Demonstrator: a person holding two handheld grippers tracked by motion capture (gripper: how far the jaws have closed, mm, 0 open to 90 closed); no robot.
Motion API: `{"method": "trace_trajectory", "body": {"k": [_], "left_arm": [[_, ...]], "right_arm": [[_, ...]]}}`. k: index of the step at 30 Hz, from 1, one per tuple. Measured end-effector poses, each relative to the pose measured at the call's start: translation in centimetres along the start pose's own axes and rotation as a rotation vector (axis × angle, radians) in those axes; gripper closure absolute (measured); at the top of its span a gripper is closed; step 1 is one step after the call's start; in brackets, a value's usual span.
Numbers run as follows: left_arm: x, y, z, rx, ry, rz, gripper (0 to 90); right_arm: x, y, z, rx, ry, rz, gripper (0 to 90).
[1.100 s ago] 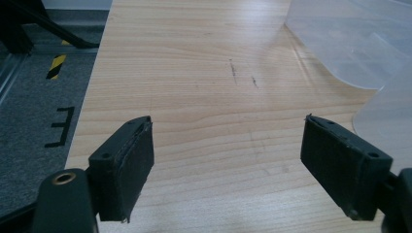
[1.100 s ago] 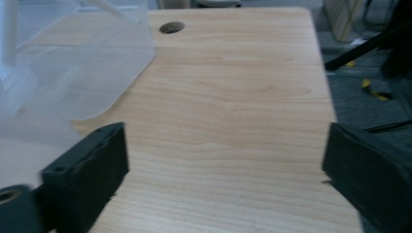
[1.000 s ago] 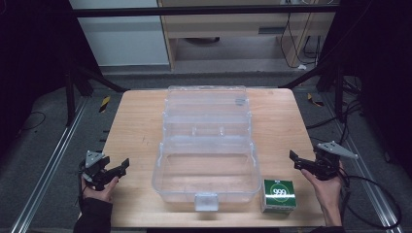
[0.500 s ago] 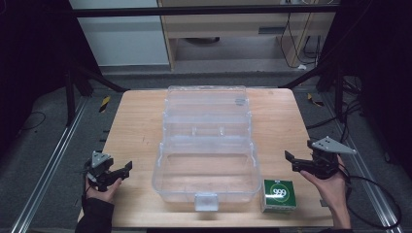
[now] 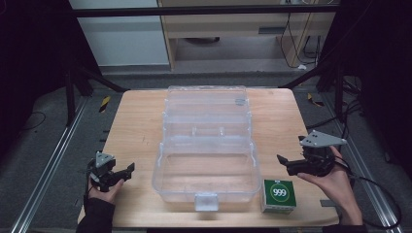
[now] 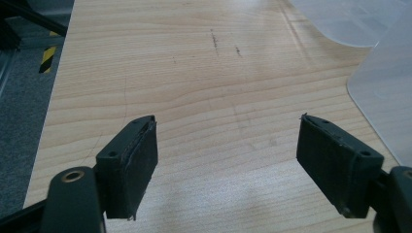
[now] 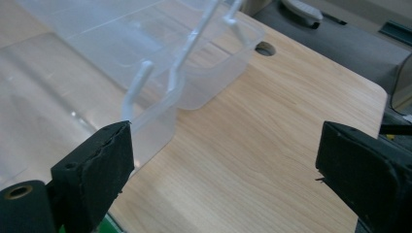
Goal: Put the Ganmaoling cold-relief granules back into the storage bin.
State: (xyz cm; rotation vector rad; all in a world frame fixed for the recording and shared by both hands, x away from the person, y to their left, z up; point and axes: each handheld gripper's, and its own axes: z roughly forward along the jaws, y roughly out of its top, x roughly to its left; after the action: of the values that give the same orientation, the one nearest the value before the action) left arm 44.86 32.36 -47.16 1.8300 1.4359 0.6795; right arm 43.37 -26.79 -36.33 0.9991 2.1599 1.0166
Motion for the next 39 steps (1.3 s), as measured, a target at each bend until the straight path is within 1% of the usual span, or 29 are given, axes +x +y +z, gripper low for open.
{"method": "trace_trajectory", "body": {"k": [1, 2, 3, 4, 7, 8, 9, 11, 13, 14, 16, 20, 21, 24, 29, 30, 31, 35, 36, 39], "left_arm": [[0.0, 0.0, 0.0, 0.001, -0.001, 0.000, 22.3], [0.0, 0.0, 0.0, 0.001, -0.001, 0.000, 22.2], [0.0, 0.0, 0.0, 0.004, -0.002, 0.000, 22.3], [0.0, 0.0, 0.0, 0.004, -0.002, 0.000, 22.3], [0.0, 0.0, 0.1, 0.007, -0.003, 0.003, 22.2], [-0.1, 0.0, 0.1, 0.008, -0.003, 0.005, 22.3], [-0.1, 0.0, 0.1, 0.009, -0.003, 0.006, 22.3], [-0.1, 0.0, 0.2, 0.013, -0.003, 0.011, 22.3], [-0.2, -0.1, 0.2, 0.015, -0.005, 0.013, 22.3], [-0.2, -0.1, 0.2, 0.016, -0.005, 0.013, 22.3], [-0.2, -0.1, 0.2, 0.017, -0.006, 0.016, 22.3], [-0.2, -0.1, 0.2, 0.017, -0.010, 0.018, 22.4], [-0.3, -0.1, 0.3, 0.019, -0.011, 0.020, 22.3], [-0.3, -0.1, 0.3, 0.022, -0.011, 0.024, 22.4], [-0.4, -0.1, 0.3, 0.027, -0.014, 0.031, 22.4], [-0.4, -0.1, 0.3, 0.027, -0.014, 0.031, 22.3], [-0.4, -0.1, 0.4, 0.027, -0.014, 0.031, 22.3], [-0.4, -0.1, 0.4, 0.031, -0.017, 0.035, 22.3], [-0.4, -0.1, 0.4, 0.031, -0.017, 0.035, 22.3], [-0.5, -0.1, 0.5, 0.032, -0.016, 0.038, 22.3]], "right_arm": [[0.2, 0.2, 0.0, 0.011, 0.012, -0.016, 6.6], [0.2, 0.2, 0.0, 0.011, 0.012, -0.016, 6.6], [0.6, 0.5, -0.1, 0.037, 0.032, -0.052, 6.3], [0.6, 0.5, -0.1, 0.037, 0.032, -0.052, 6.3], [0.9, 0.8, -0.1, 0.066, 0.053, -0.088, 5.9], [1.2, 0.9, -0.2, 0.083, 0.064, -0.106, 5.7], [1.3, 1.0, -0.2, 0.091, 0.069, -0.109, 5.6], [1.5, 1.1, -0.3, 0.106, 0.083, -0.131, 5.4], [1.8, 1.1, -0.3, 0.117, 0.090, -0.147, 5.3], [1.8, 1.2, -0.4, 0.111, 0.087, -0.159, 5.3], [1.8, 1.3, -0.5, 0.107, 0.093, -0.159, 5.2], [1.9, 1.4, -0.7, 0.122, 0.101, -0.173, 4.9], [2.0, 1.5, -0.7, 0.136, 0.112, -0.192, 4.6], [2.3, 1.5, -0.6, 0.160, 0.132, -0.209, 4.4], [2.7, 1.1, -0.3, 0.209, 0.163, -0.254, 4.2], [2.7, 1.1, -0.3, 0.209, 0.163, -0.254, 4.2], [2.9, 0.9, -0.2, 0.231, 0.180, -0.266, 4.1], [3.1, 0.6, -0.1, 0.261, 0.206, -0.282, 3.7], [3.1, 0.6, -0.1, 0.261, 0.206, -0.282, 3.7], [3.4, 0.1, 0.1, 0.293, 0.222, -0.288, 2.8]]}}
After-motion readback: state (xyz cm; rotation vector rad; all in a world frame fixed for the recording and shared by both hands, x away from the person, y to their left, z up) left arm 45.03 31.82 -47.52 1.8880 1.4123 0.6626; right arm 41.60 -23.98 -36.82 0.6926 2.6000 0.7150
